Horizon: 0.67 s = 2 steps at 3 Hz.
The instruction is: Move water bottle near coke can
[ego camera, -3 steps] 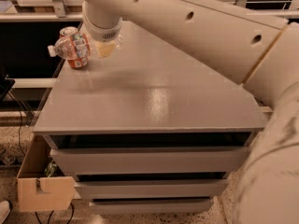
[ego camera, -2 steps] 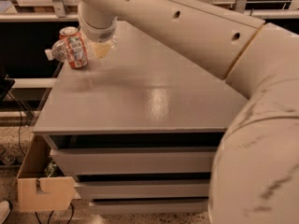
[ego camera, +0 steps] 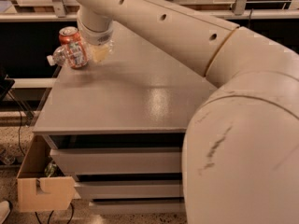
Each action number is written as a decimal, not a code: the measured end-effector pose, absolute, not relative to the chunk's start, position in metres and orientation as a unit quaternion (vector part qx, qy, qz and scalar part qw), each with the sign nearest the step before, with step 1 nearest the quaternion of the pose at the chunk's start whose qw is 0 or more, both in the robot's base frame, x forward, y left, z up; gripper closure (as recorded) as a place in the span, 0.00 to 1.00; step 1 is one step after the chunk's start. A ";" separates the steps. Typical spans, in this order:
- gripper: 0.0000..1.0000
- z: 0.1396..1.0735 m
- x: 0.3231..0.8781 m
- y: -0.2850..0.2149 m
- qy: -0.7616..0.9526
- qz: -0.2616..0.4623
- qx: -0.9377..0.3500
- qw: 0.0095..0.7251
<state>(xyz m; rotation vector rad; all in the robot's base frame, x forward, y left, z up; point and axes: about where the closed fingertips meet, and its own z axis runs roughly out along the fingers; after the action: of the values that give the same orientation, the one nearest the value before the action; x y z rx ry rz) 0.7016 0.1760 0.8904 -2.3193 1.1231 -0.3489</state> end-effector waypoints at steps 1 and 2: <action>1.00 0.881 0.711 0.174 0.418 -0.119 -0.862 0.262; 1.00 0.873 0.718 0.171 0.420 -0.114 -0.863 0.255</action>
Offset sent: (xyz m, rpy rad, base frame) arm 0.0259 -0.0112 -0.0213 -0.0149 0.0534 -0.0036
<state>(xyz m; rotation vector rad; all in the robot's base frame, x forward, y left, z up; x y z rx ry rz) 0.7183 0.1706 0.8729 -2.3445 1.1408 -0.3091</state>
